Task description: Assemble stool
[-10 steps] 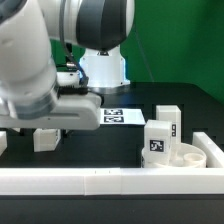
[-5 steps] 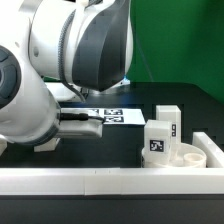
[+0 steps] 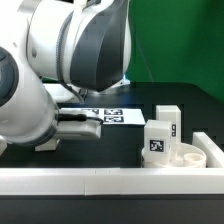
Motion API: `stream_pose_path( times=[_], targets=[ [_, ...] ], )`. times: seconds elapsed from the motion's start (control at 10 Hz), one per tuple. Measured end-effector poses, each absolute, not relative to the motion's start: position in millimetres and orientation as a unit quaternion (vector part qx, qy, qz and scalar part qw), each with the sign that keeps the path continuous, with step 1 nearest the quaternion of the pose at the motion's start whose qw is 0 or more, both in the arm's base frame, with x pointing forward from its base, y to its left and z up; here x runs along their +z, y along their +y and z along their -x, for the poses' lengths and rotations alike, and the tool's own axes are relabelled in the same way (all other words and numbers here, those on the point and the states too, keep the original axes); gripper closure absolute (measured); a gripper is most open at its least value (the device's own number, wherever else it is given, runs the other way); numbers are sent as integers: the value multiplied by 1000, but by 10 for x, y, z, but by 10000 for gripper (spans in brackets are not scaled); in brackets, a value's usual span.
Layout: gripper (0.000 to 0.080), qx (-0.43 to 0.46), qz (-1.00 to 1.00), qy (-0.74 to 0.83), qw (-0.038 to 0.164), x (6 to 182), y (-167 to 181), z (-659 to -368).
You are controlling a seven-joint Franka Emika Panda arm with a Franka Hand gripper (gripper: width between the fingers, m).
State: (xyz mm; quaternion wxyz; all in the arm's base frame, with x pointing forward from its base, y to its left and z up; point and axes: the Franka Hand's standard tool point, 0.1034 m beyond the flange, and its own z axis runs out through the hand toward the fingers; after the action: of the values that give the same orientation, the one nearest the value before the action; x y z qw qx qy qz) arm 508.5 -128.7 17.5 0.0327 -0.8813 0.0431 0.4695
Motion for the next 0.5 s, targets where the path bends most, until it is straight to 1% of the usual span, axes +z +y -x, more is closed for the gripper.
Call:
stream_pose_path(
  times=[0.1, 0.3, 0.4, 0.5],
  targets=[
    [478, 461, 886, 40, 33, 300, -1210, -5166],
    [478, 448, 891, 64, 16, 651, -819, -5348],
    [478, 440, 896, 61, 12, 717, -664, -5416],
    [477, 439, 897, 57, 15, 670, -709, -5406]
  ],
)
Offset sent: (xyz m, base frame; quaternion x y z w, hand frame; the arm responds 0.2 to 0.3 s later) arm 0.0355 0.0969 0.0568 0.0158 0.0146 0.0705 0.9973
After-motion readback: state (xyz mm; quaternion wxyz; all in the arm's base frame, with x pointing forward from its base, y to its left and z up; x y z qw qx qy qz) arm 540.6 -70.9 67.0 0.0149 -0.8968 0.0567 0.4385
